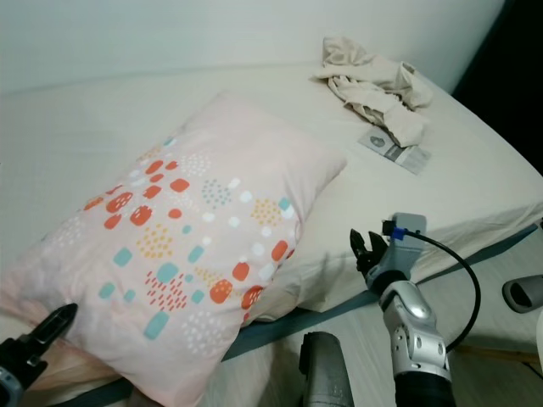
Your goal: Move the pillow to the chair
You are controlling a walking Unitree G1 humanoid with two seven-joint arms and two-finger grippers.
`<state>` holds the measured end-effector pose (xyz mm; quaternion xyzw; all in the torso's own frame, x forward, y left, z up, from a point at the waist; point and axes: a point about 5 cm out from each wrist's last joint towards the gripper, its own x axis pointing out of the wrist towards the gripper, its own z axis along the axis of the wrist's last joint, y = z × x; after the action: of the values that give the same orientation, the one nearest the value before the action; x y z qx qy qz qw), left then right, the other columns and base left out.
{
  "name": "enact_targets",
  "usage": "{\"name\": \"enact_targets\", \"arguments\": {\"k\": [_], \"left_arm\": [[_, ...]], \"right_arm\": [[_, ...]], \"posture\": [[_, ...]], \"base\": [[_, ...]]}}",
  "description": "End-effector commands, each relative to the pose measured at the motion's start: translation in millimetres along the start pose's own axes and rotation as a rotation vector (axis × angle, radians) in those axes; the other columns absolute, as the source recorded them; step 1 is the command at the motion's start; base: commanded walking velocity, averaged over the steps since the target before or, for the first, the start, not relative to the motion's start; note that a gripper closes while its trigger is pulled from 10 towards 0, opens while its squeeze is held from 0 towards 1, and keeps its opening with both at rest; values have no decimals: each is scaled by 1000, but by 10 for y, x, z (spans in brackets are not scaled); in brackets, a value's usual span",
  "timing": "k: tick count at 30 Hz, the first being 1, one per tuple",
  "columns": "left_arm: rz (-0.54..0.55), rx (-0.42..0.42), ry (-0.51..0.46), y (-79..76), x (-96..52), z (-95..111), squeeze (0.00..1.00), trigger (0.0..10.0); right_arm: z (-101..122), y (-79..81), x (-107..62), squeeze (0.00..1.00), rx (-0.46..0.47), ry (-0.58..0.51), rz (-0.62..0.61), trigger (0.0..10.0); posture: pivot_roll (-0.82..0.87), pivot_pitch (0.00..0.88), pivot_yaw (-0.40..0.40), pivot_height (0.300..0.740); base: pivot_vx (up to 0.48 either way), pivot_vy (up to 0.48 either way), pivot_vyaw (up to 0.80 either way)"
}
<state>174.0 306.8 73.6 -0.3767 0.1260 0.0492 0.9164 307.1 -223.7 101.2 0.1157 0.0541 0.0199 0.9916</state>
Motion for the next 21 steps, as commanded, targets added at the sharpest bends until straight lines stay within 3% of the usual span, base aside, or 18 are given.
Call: {"name": "enact_targets", "arguments": {"k": [1,4,6,10,11,12,14,17,18,19,20,21], "left_arm": [[32,-35,1,32,56,-120,1000,10000],[23,-59,-10,3,143,-176,1000,10000],[-52,-146,-40,-159,308,-292,1000,10000],[-118,-229,-80,-305,396,-313,1000,10000],[-186,-348,-130,-417,453,-298,1000,10000],[-186,-348,-130,-417,453,-298,1000,10000],[-277,-381,-130,-610,521,-304,1000,10000],[-302,-384,-126,-662,540,-309,1000,10000],[-322,-364,-109,-720,575,-322,1000,6549],[-323,-325,-86,-762,621,-347,1000,2118],[-318,-276,-65,-793,661,-363,1000,0],[-318,-276,-65,-793,661,-363,1000,0]], "right_arm": [[-2,-79,1,0,18,-10,-26,10000],[16,-87,24,0,27,-16,-28,10000],[-25,-64,110,0,76,3,-5,10000],[-75,-50,182,0,121,26,5,10000],[-91,-41,248,0,181,31,-4,10000],[-91,-41,248,0,181,31,-4,10000],[-68,20,377,0,275,29,-8,10000],[-60,43,413,0,294,30,-9,10000],[-53,102,463,0,318,38,4,10000],[-51,181,519,0,339,51,22,10000],[-49,261,566,0,358,64,41,10000],[-49,261,566,0,358,64,41,10000]], "posture": [[24,135,-104,590],[19,137,-106,590],[7,143,-103,590],[5,148,-100,590],[6,150,-98,590],[6,150,-98,590],[7,159,-86,590],[8,160,-85,590],[13,167,-83,590],[13,167,-83,590],[24,183,-81,590],[24,183,-81,590]], "base": [[0,0,0],[0,0,0],[0,0,0],[0,0,0],[0,0,0],[0,0,0],[0,0,0],[0,0,0],[0,0,0],[0,0,0],[0,0,0],[0,0,0]]}}
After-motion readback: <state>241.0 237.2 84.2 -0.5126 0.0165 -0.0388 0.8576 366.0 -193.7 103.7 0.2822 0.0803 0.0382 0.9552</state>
